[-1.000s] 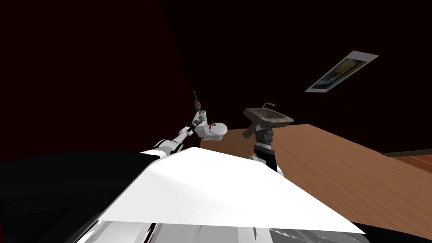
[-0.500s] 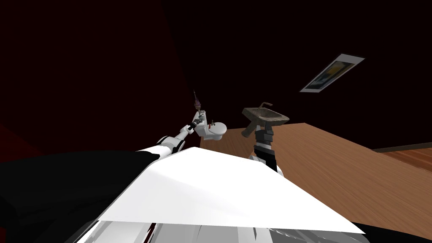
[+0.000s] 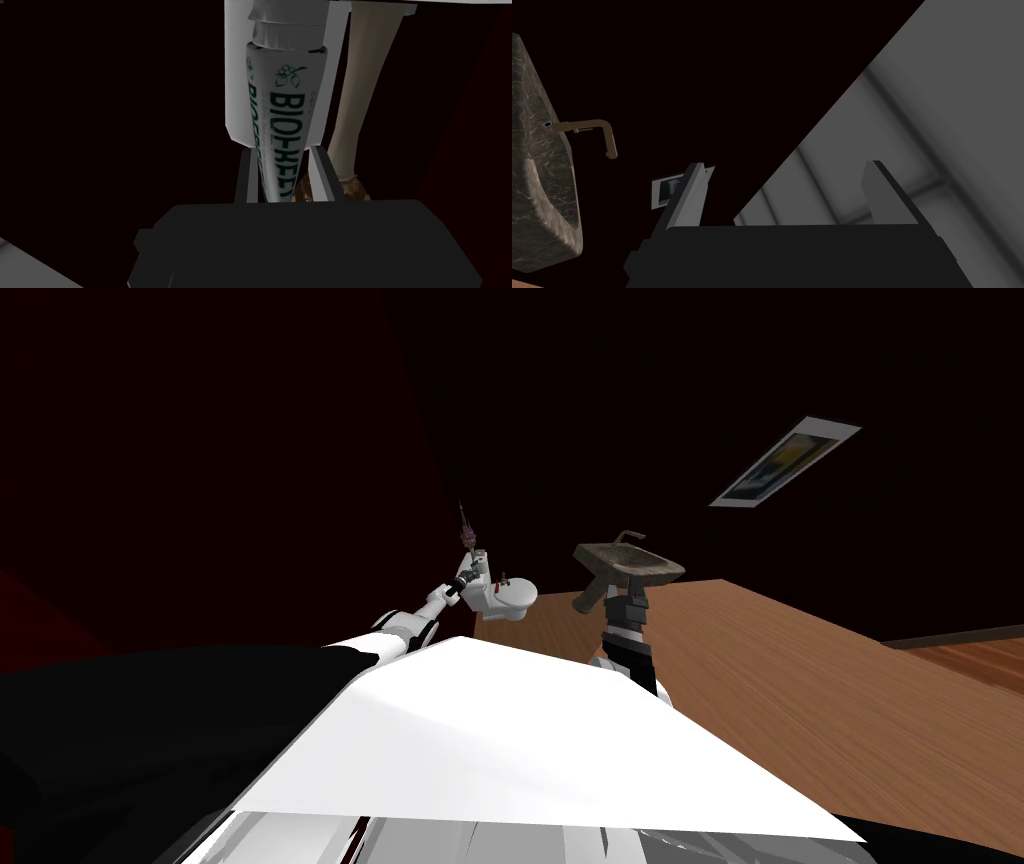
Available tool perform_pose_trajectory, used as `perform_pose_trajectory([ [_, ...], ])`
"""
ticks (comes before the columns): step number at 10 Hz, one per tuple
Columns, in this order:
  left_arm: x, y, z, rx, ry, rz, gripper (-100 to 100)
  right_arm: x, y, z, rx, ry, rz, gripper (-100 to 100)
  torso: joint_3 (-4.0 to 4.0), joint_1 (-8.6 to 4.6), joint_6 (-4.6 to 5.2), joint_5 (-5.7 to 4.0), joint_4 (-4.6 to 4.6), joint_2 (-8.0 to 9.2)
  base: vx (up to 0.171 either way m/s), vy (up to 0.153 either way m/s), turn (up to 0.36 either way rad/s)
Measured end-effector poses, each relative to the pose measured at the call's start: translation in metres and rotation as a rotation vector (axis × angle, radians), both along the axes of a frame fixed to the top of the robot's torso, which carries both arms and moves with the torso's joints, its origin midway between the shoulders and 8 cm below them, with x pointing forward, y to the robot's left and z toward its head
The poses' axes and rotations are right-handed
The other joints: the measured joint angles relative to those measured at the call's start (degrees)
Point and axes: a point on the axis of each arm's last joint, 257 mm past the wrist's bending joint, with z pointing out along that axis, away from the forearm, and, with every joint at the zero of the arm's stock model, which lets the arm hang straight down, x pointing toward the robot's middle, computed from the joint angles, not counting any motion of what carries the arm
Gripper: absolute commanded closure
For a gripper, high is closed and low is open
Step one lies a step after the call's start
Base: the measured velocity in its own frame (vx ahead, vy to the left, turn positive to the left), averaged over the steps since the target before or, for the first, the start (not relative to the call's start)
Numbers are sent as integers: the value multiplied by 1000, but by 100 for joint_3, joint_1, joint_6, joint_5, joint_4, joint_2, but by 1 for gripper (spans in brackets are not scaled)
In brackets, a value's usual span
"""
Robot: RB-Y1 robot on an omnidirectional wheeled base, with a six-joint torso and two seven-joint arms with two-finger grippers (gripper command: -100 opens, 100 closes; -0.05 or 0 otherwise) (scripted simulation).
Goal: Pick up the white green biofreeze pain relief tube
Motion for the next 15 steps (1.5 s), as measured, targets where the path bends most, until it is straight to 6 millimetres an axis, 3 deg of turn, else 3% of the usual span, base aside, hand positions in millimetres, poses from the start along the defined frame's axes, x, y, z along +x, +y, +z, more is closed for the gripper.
perform_pose_trajectory([
  [4, -27, -1, -18, 10, 24, -9, 100, 0, 0, 0, 0, 0, 0, 0, -46, 35, -16, 12, -30, -64, 106, 8, 64],
  [15, -96, -15, -37, 26, 37, -56, 100, 0, 0, 0, 0, 0, 0, 0, -96, 95, -41, 64, -106, -86, 64, 4, 46],
])
